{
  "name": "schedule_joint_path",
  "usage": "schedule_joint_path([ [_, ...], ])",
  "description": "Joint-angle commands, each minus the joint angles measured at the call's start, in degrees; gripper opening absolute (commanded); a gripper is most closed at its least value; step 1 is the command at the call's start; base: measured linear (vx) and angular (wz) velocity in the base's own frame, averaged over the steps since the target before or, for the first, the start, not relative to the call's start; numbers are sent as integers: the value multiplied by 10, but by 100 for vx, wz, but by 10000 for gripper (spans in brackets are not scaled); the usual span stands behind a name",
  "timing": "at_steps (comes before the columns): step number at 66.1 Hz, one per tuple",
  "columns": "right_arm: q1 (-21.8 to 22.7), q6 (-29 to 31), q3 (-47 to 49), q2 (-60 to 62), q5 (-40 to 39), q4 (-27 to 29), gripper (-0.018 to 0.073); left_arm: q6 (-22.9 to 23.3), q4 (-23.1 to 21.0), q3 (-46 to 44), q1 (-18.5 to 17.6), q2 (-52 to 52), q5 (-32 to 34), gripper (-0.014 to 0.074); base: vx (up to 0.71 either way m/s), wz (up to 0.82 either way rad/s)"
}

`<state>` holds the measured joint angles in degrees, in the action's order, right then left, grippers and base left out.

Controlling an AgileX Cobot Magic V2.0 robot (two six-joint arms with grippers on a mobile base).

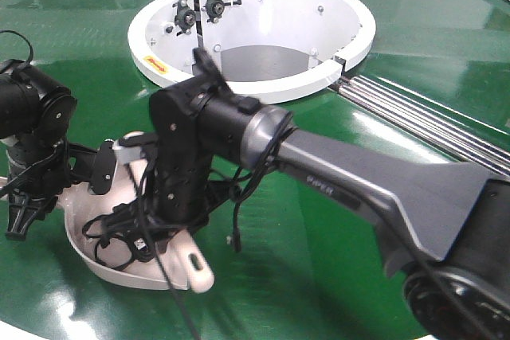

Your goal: Clean and inspect green conveyor with broom and dustpan

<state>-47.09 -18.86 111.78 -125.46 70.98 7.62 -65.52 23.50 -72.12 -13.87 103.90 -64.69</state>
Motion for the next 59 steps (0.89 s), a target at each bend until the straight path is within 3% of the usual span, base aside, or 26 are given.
schedule_joint_path([
  [1, 25, 6, 8, 57, 30, -16, -4, -20, 6, -11, -7, -27, -23, -6, 0, 0],
  [23, 134, 43, -151, 156, 15, -90, -1, -20, 6, -11, -7, -27, -23, -6, 0, 0],
  [59, 322, 183, -389, 294, -87, -76, -1, -20, 6, -11, -7, -27, -23, -6, 0, 0],
])
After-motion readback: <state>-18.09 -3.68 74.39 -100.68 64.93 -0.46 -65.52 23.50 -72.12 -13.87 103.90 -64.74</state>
